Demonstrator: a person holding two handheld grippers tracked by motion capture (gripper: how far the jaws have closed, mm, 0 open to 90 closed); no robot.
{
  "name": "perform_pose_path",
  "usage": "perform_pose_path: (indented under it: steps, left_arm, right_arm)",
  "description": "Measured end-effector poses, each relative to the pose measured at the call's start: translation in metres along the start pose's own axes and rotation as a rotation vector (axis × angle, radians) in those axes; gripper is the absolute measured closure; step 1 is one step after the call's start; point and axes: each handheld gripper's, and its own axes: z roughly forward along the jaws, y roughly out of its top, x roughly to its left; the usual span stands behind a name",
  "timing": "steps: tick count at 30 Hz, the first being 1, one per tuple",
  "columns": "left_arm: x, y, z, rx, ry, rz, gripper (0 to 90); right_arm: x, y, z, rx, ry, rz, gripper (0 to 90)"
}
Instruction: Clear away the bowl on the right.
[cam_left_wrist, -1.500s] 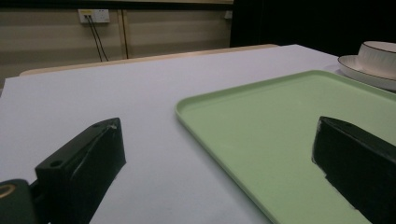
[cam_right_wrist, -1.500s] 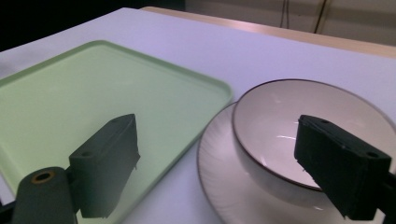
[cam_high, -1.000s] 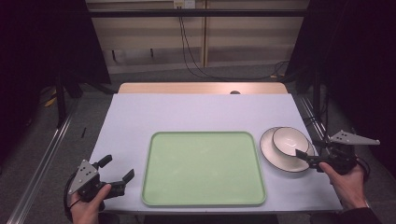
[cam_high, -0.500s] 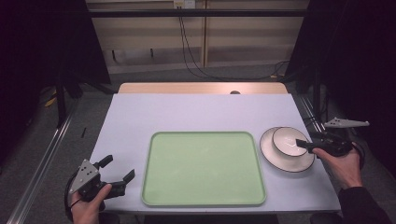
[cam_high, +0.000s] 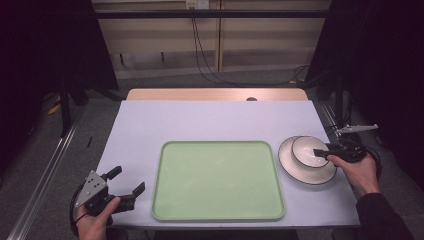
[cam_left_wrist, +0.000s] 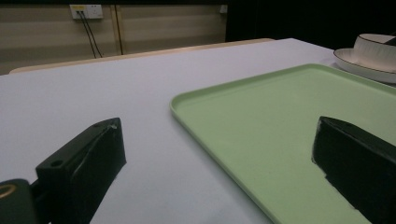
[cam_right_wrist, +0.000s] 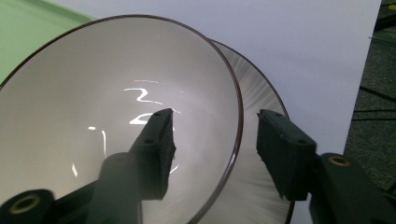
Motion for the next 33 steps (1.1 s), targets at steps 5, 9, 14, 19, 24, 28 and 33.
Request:
perform_pose_path:
  steps: [5,9,14,19,24,28,33]
  left_arm:
    - [0.0006,0.0000,-0.0007,-0.002,0.003,-0.001,2.5]
    - [0.0007,-0.0005,-0.0011,-0.001,0.008,-0.004,2.5]
    - [0.0009,-0.0002,-0.0016,0.000,0.004,0.001,2.6]
    - [0.0008,-0.0004,-0.0016,0.002,0.003,0.004,2.6]
    - [0.0003,-0.0004,-0.0013,0.006,0.005,0.003,2.6]
    - [0.0001,-0.0004,-0.0013,0.008,0.008,0.007,2.6]
    - [0.0007,-0.0008,-0.0019,0.003,0.002,0.004,2.7]
  right_arm:
    - [-0.0004,-0.0009,0.0018,0.001,-0.005,0.000,55.1]
    - [-0.0019,-0.0011,0.0031,0.018,0.004,0.003,61.5]
    - [-0.0022,-0.0004,0.0060,0.041,0.016,0.021,74.1]
    - [-0.0019,0.0019,0.0062,0.054,-0.010,0.031,79.3]
    - [-0.0024,0.0039,0.0070,0.062,-0.005,0.035,82.0]
    - [-0.0029,0.0054,0.0066,0.077,0.000,0.059,83.2]
    - [-0.0020,0.0068,0.0056,0.096,0.005,0.070,83.5]
